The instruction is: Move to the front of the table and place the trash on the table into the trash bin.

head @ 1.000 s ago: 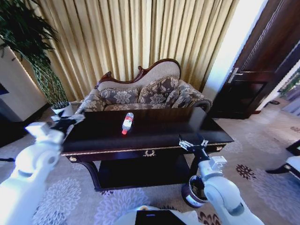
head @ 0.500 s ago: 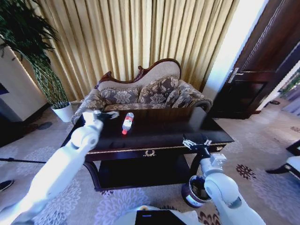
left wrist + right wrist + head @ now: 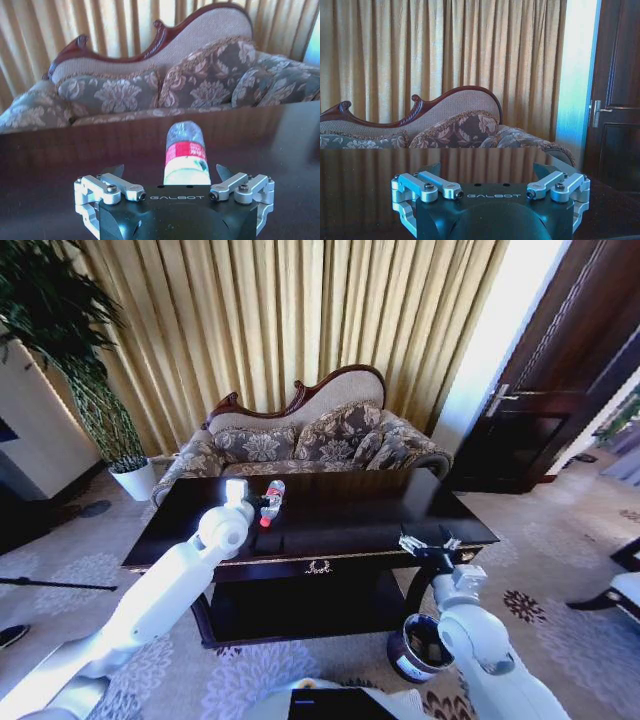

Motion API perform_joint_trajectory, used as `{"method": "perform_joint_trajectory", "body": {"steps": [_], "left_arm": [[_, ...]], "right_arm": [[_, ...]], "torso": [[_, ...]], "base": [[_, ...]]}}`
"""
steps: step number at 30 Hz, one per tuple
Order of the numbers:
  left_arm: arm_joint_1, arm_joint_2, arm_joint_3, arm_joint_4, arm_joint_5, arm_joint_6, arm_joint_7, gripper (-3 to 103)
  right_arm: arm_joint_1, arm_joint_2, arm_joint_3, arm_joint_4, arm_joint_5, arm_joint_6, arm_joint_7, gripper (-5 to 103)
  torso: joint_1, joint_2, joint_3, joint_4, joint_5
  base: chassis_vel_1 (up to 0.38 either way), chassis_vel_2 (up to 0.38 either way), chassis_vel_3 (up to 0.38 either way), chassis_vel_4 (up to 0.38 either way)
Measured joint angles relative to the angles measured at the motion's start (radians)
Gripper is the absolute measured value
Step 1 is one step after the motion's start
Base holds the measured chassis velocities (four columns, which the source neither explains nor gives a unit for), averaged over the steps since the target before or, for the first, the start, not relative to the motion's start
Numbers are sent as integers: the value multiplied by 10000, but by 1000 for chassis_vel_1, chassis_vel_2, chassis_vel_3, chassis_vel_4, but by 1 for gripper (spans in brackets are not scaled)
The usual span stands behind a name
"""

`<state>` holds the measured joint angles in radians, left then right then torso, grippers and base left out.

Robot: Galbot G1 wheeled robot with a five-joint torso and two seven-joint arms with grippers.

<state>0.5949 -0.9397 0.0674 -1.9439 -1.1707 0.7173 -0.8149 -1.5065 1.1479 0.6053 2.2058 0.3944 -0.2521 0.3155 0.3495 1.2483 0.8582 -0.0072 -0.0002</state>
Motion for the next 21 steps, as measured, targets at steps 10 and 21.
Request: {"method": "perform_joint_trajectory", "body": {"steps": [10, 21], "left_arm": [[67, -178, 1, 473, -143, 0, 102, 100], [99, -616, 102, 1096, 395, -32, 978, 100]], "right_arm": [[-50, 3, 79, 62, 6, -14, 14, 100], [-99, -31, 125, 192, 220, -22, 23, 100]], "torso": [[0, 0, 0, -3, 0], [0, 0, 0, -3, 0]], "base": [[0, 0, 0, 0], [0, 0, 0, 0]]}}
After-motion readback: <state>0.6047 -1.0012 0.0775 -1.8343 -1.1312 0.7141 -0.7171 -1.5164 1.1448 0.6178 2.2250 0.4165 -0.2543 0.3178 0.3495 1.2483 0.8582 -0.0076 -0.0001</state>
